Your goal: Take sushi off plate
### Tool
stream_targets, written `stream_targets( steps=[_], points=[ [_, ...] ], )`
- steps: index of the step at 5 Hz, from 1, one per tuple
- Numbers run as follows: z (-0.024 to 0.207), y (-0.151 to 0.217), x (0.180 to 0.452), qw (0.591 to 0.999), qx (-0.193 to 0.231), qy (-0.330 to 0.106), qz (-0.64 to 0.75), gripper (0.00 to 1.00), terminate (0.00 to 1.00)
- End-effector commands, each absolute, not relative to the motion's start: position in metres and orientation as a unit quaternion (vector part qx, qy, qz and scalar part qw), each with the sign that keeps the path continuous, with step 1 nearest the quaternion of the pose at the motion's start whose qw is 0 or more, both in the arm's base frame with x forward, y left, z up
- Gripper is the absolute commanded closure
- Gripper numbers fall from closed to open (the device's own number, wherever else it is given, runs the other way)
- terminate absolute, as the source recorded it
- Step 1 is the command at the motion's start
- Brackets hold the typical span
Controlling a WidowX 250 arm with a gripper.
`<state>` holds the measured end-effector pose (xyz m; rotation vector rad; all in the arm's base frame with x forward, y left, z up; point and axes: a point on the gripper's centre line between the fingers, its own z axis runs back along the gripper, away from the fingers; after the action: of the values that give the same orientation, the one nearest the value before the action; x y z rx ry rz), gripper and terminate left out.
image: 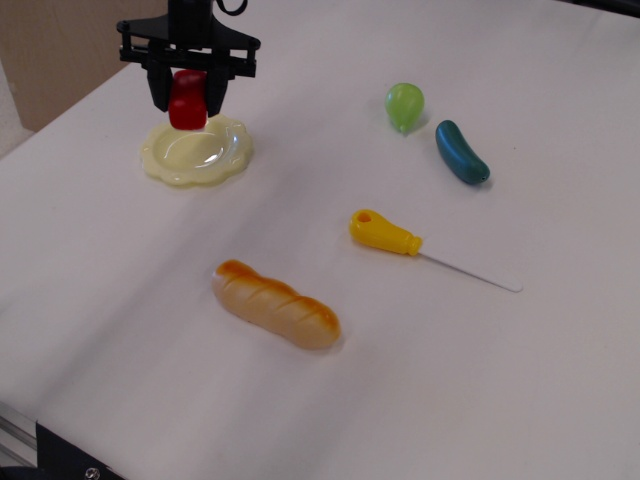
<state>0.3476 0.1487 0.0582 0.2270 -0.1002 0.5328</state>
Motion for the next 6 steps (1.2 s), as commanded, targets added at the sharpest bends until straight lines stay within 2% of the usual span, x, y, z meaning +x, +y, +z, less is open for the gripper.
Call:
stream_targets(
  steps=[1, 2, 3, 5, 6],
  points=[
    [0.073, 0.076, 0.366, 0.981, 0.061, -0.089, 0.160, 1.00, 0.00],
    [0.067, 0.042, 0.379, 0.989, 0.048, -0.086, 0.113, 1.00, 0.00],
    [0.061, 0.022, 0.391, 0.992, 0.043, -0.080, 0.092, 1.00, 0.00],
    [0.036, 0.019, 0.403, 0.991, 0.064, -0.050, 0.102, 1.00, 0.00],
    [0.038, 0.011, 0.404, 0.991, 0.067, -0.049, 0.106, 0.00, 0.00]
  ],
)
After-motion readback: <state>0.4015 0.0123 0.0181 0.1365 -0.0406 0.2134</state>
